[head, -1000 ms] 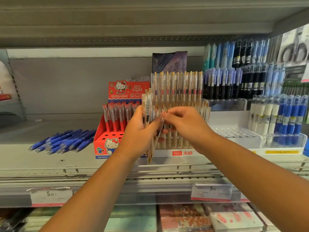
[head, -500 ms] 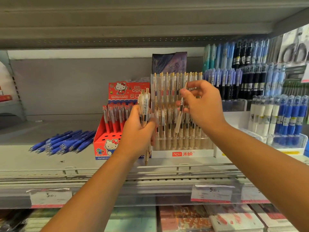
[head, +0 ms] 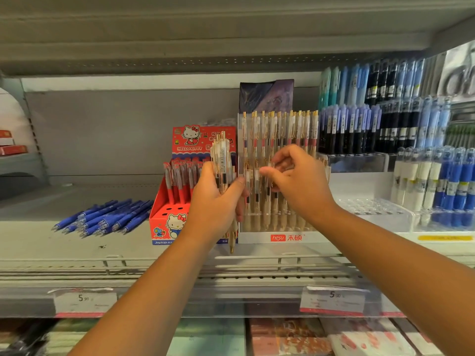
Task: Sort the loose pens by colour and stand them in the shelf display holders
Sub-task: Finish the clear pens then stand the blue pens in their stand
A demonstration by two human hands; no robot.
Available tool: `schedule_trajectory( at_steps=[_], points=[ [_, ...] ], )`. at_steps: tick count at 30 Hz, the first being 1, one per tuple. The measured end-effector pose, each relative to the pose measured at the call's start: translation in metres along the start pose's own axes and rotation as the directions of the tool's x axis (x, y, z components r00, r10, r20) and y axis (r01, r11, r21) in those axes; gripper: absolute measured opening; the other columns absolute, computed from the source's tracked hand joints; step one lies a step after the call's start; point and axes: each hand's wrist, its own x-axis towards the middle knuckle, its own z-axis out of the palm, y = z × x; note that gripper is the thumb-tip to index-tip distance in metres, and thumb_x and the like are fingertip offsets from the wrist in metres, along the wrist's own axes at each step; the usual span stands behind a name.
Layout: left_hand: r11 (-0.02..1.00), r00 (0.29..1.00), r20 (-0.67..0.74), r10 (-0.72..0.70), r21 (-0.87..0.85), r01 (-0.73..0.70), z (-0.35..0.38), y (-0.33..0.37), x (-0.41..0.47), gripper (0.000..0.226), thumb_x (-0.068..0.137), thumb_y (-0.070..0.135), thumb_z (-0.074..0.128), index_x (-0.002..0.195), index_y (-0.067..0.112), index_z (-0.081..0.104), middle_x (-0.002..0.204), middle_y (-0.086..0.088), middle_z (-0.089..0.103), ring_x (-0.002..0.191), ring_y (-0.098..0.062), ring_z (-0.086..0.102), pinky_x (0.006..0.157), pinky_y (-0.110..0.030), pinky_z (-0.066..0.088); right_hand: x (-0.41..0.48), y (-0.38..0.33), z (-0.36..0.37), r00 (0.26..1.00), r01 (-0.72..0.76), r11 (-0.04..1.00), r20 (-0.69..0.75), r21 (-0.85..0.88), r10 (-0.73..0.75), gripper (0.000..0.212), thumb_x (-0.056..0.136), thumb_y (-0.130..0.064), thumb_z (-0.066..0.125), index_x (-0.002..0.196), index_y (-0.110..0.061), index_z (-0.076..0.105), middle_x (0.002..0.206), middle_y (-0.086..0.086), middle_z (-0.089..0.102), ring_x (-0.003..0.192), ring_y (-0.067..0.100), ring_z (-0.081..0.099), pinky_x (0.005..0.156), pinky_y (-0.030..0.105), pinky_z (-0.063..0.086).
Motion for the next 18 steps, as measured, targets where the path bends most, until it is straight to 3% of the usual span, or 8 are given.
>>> schedule_trajectory(
  at_steps=[4,11,18],
  points=[
    [1.0,1.0,0.008,-0.016,0.027,0.016,0.002,-0.001,0.0,0.012,0.098,0.017,0.059,0.104,0.026,0.053,0.084,-0.016,0.066,0.055,-0.018,0.06,0.049,-0.033,0.056,-0.003,0.004,0.002,0.996,-0.008,1.0,0.089,-0.006,0.009,0.026,0.079,-0.027,0.08,0.086,-0.027,0.054,0.077,-0.006,0.061,0.072,0.012,0.065,0.066,0.038,0.061],
    [0.996,0.998,-0.007,-0.07,-0.047,0.069,0.001,-0.001,0.0,0.016,0.099,0.018,0.058,0.109,0.029,0.055,0.08,-0.012,0.067,0.061,-0.015,0.065,0.048,-0.029,0.053,-0.004,0.009,-0.005,0.993,0.02,0.995,0.115,-0.096,-0.009,0.028,0.08,-0.032,0.078,0.087,-0.028,0.051,0.076,-0.009,0.062,0.069,0.003,0.062,0.063,0.022,0.054],
    [0.994,0.995,0.021,-0.096,-0.054,0.097,0.003,-0.001,0.0,0.019,0.097,0.018,0.062,0.112,0.029,0.058,0.093,-0.005,0.069,0.074,-0.015,0.069,0.051,-0.032,0.057,-0.003,0.006,-0.014,0.977,0.083,0.967,0.209,-0.242,-0.032,0.025,0.086,-0.034,0.073,0.099,-0.028,0.053,0.079,-0.009,0.062,0.072,0.006,0.061,0.07,0.035,0.059]
  ],
)
